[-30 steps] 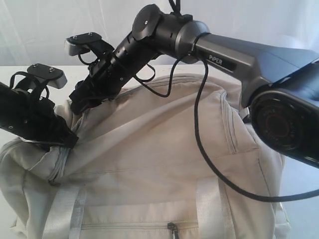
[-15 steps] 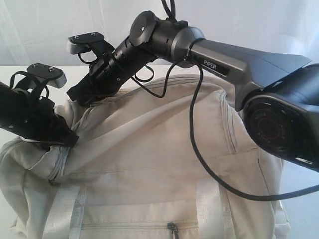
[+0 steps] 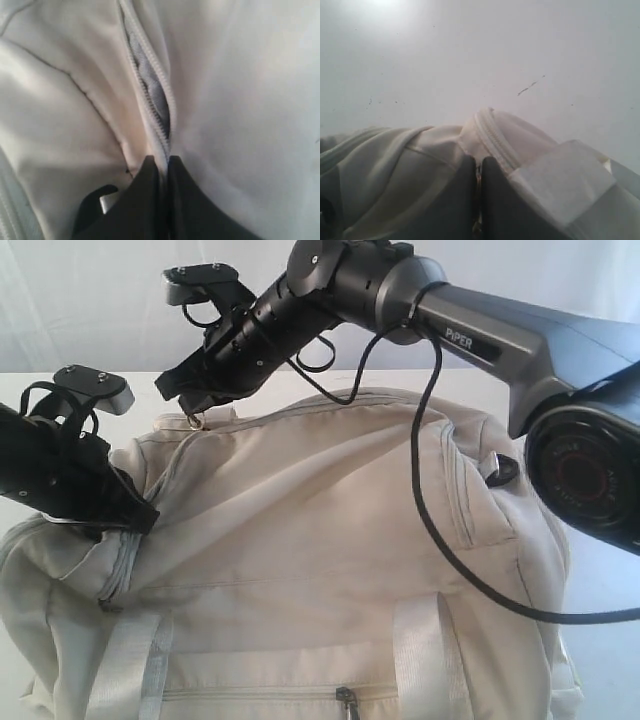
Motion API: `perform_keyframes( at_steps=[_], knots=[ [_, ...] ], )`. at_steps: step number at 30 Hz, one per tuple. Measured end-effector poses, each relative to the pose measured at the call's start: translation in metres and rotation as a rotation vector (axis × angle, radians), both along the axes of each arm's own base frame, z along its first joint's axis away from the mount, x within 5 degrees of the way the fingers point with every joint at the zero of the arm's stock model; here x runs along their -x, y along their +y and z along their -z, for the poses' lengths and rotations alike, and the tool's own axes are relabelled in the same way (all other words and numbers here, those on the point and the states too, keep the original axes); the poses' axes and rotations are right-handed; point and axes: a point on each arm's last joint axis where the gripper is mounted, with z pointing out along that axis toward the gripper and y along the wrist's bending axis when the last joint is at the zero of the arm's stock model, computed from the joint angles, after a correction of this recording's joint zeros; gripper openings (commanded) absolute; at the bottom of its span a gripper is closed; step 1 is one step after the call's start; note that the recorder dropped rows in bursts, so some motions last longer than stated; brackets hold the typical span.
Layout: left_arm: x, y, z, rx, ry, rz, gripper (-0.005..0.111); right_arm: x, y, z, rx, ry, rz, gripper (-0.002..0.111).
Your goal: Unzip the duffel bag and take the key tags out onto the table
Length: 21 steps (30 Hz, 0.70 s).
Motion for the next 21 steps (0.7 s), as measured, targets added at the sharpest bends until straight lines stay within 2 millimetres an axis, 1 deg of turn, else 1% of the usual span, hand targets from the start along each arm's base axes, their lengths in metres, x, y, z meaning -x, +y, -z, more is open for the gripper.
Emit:
perform_keyframes(
  at_steps=[3,8,12,21],
  knots=[
    [0.000,0.000,0.000,0.002,0.000,-0.001,0.000,-0.005,-0.010,-0.001,0.004,0.005,0.021,0.000],
    [0.000,0.000,0.000,0.004,0.001,-0.002,0.000,-0.008,-0.027,-0.015,0.003,-0.005,0.051,0.000],
    [0.000,0.000,0.000,0.009,0.002,-0.005,0.000,-0.009,-0.041,-0.022,0.021,-0.007,0.070,0.000],
    [0.000,-0.001,0.000,0.009,0.006,-0.003,0.000,-0.016,-0.074,-0.027,0.084,0.010,0.119,0.000]
  ],
)
